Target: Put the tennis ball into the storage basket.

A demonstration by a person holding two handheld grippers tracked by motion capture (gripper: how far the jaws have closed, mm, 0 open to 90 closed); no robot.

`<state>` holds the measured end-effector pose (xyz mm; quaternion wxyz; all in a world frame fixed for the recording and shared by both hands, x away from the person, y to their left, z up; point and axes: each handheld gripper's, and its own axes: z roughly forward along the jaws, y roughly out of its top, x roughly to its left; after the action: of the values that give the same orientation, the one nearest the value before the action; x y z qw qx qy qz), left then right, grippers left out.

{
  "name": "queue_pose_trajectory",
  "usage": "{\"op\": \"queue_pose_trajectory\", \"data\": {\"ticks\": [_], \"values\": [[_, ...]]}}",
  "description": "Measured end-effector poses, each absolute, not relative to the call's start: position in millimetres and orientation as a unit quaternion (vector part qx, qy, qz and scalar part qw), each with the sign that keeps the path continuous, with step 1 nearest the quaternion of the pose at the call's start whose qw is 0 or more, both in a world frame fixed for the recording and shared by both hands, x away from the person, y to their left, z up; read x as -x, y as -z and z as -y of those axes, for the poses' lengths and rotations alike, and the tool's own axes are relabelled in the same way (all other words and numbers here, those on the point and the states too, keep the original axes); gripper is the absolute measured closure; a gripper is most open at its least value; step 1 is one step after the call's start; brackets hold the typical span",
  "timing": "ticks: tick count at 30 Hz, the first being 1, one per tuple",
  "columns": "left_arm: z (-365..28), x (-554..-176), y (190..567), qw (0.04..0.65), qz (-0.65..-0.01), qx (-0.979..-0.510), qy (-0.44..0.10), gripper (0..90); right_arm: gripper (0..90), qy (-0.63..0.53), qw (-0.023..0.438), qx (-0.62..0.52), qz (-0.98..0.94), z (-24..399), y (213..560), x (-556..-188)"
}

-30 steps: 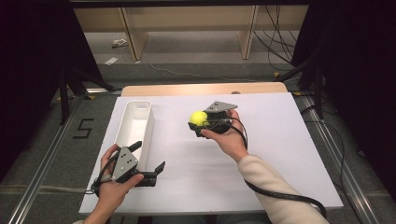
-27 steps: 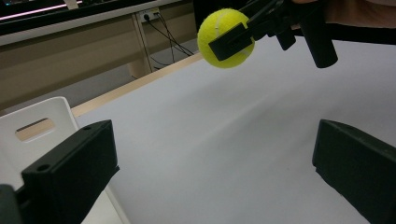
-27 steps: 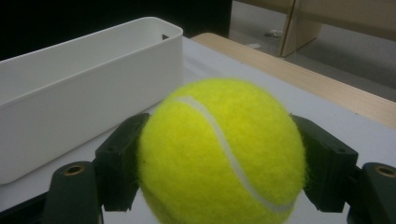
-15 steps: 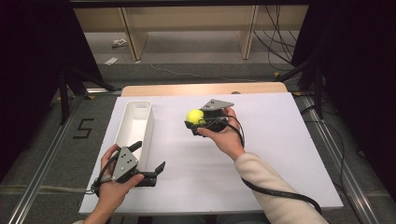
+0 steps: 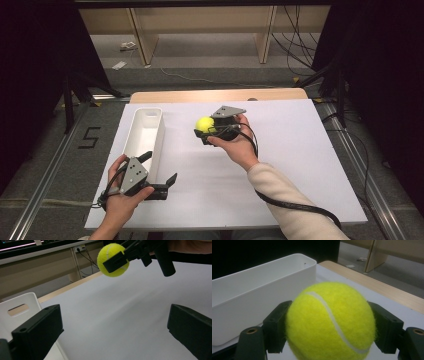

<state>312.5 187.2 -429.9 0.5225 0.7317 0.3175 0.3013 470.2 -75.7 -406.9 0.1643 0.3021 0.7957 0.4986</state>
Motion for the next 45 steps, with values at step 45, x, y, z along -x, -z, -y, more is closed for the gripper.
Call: {"op": "queue_pose_trajectory", "data": {"ticks": [45], "values": [[-187, -313, 430, 0.524, -0.316, -0.732, -0.301, 0.0, 27.0, -0.502, 0.158, -0.287, -0.8, 49, 398, -474]]}}
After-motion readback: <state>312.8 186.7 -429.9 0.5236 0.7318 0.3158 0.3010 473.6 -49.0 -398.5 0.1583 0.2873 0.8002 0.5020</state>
